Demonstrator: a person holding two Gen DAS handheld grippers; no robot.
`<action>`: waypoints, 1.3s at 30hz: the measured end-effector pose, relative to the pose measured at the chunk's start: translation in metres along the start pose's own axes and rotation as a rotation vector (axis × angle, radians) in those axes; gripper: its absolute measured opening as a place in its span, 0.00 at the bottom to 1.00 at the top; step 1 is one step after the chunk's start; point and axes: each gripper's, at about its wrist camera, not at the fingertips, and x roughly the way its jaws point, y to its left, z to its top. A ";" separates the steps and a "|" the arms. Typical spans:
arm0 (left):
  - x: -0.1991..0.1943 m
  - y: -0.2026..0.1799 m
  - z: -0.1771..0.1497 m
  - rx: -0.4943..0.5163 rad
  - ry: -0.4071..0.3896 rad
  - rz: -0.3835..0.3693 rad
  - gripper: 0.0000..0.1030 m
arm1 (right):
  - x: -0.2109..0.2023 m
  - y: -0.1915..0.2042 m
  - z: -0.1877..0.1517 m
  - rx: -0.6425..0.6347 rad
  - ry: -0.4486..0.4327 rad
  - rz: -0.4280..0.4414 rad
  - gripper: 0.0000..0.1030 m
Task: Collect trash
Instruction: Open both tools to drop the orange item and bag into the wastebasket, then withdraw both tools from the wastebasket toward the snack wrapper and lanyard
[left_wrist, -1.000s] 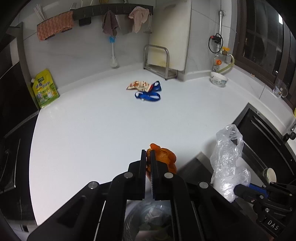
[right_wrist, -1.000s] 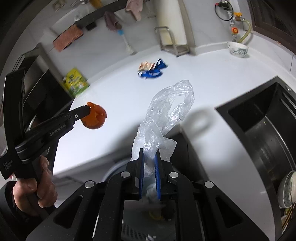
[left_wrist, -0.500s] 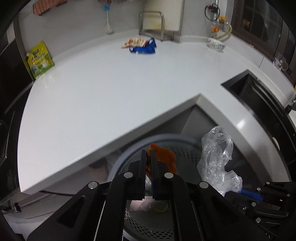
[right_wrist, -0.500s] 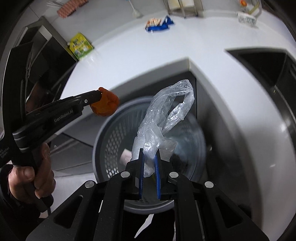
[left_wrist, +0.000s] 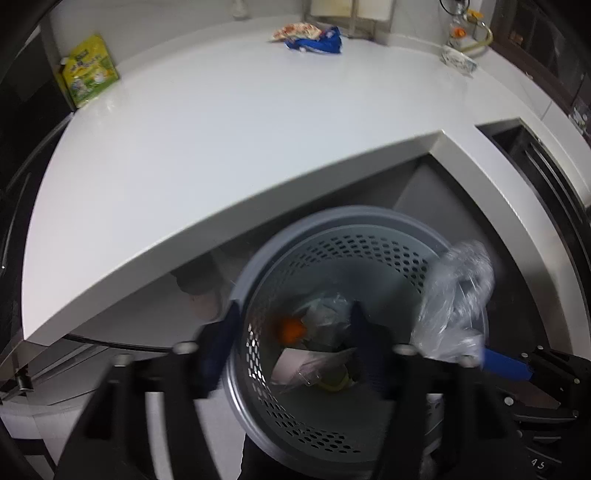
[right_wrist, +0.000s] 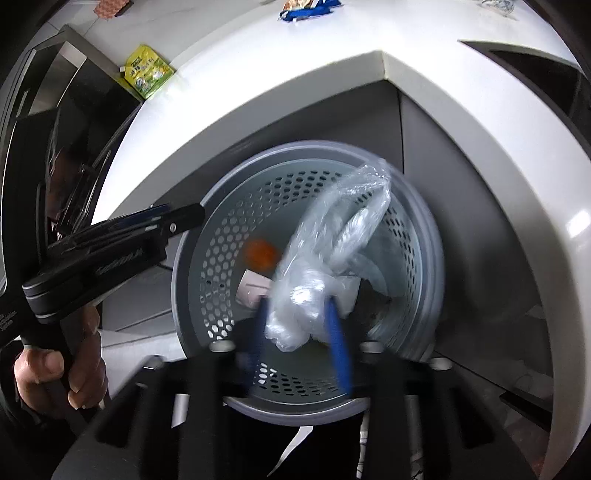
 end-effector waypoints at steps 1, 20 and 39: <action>-0.003 0.001 0.000 -0.005 -0.010 -0.002 0.67 | 0.000 0.000 0.001 0.000 -0.002 0.002 0.38; -0.057 -0.003 0.020 -0.029 -0.082 0.037 0.75 | -0.058 -0.001 0.014 0.000 -0.095 -0.002 0.47; -0.131 0.024 0.100 -0.046 -0.302 0.073 0.87 | -0.101 0.018 0.092 -0.067 -0.301 -0.032 0.54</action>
